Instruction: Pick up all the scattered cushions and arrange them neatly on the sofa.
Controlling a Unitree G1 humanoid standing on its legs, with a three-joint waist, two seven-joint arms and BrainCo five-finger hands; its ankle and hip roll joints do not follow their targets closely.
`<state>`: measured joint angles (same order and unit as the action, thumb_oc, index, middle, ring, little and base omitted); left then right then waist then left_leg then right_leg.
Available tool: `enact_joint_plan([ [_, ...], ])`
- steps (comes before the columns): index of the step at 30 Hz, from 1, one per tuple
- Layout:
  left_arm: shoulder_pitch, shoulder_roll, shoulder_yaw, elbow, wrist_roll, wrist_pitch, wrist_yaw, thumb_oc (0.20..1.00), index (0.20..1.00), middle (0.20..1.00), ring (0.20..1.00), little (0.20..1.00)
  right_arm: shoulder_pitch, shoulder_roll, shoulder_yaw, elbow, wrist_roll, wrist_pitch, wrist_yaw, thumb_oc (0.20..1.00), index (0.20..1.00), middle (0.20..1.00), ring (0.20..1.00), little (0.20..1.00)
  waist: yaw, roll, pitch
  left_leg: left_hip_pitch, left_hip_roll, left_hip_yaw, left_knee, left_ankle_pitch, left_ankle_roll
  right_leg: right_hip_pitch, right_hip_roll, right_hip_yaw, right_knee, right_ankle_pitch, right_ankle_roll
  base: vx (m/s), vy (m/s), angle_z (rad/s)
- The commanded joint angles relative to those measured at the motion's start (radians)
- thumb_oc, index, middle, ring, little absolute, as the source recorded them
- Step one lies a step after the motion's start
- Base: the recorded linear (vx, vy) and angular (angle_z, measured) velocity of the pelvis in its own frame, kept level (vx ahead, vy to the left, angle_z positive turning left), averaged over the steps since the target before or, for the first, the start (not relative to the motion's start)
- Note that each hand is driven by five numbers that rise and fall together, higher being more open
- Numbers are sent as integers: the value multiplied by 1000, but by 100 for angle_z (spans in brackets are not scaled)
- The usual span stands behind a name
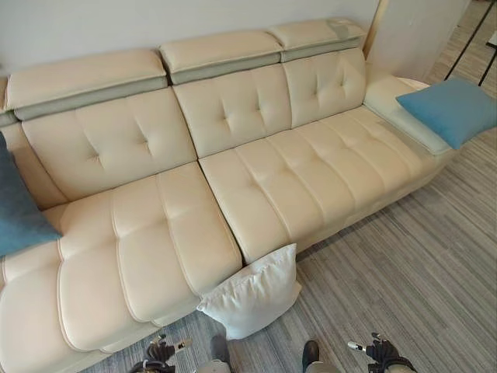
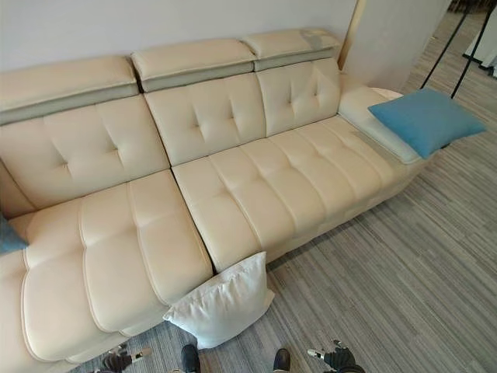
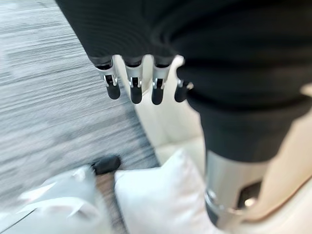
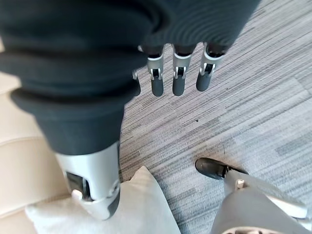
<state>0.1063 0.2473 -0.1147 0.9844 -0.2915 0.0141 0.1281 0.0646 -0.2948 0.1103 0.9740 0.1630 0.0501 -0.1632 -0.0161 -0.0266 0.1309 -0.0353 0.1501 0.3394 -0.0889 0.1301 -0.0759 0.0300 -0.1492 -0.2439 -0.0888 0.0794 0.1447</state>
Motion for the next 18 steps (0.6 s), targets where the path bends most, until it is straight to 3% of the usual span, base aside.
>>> enact_joint_plan([
  [1, -108, 18, 18, 20, -7, -26, 79, 1000, 1000, 1000, 1000, 1000, -71, -35, 32, -40, -36, -25, -43, 1000, 1000, 1000, 1000, 1000, 9, -17, 72, 92, -61, -61, 2, -152, 15, 3, -20, -36, 1, -61, 9, 31, -234, 37],
  [13, -198, 11, -1, 49, -78, -47, 146, 1000, 1000, 1000, 1000, 1000, -191, -46, 95, -99, -65, -39, -114, 1000, 1000, 1000, 1000, 1000, 27, -11, 155, -18, -73, -139, 2, -118, 26, -81, -21, -52, 19, -58, -3, -7, 23, 23],
  [15, -207, 8, -4, 70, -93, -40, 143, 1000, 1000, 1000, 1000, 1000, -174, -38, 73, -106, -47, -40, -118, 1000, 1000, 1000, 1000, 1000, 24, -9, 173, -10, -93, -161, 2, -136, 50, -123, -56, -37, 158, -87, 4, 31, 248, 13],
  [18, -226, 11, -11, 76, -100, -41, 151, 1000, 1000, 1000, 1000, 1000, -176, -23, 77, -105, -41, -39, -128, 1000, 1000, 1000, 1000, 1000, 8, -5, 216, 1, -110, -156, 9, -147, 71, -222, -97, 20, 347, -45, 27, -50, 190, 17],
])
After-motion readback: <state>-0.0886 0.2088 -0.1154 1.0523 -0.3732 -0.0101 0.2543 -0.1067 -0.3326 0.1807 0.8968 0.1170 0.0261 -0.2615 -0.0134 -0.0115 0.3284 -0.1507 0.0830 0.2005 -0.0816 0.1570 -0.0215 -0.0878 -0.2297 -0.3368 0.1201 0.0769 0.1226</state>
